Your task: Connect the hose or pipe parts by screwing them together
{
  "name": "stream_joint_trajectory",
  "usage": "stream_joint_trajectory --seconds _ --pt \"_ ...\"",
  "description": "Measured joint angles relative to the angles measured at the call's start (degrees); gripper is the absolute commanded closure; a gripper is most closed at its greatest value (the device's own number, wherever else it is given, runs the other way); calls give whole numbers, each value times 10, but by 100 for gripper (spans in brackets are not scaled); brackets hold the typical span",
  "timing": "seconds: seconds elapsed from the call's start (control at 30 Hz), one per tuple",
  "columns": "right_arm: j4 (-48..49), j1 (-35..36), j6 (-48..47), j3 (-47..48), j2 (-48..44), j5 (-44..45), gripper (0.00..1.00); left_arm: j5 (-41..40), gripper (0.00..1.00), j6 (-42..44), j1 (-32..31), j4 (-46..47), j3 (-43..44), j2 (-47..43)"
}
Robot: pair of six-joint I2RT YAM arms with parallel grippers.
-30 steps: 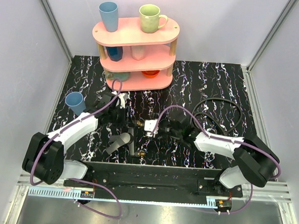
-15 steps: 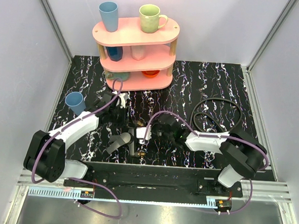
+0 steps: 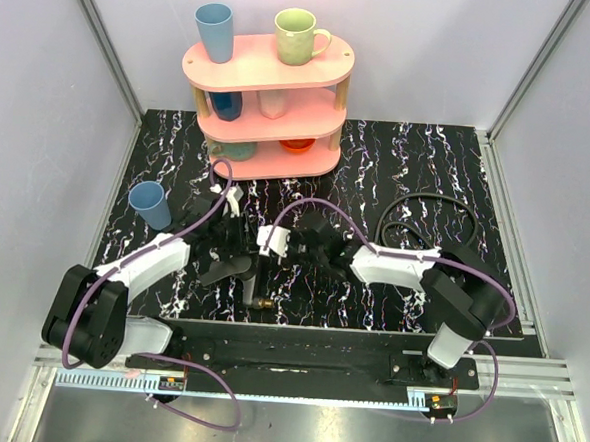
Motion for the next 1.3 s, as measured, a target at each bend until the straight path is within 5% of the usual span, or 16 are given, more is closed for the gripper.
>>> stream_joint_trajectory --seconds 0.23,0.67,1.2,1.3 --pt "-104 -19 141 79 69 -15 100 -61 100 -9 -16 49 -25 -9" --pt "-74 -122 400 119 108 -206 100 -29 100 -44 -66 130 -43 -35" --pt "-1 -166 526 122 166 -285 100 -45 100 -44 -66 97 -42 -53" --pt "7 -174 541 122 176 -291 87 -45 100 -43 -66 78 -34 -65"
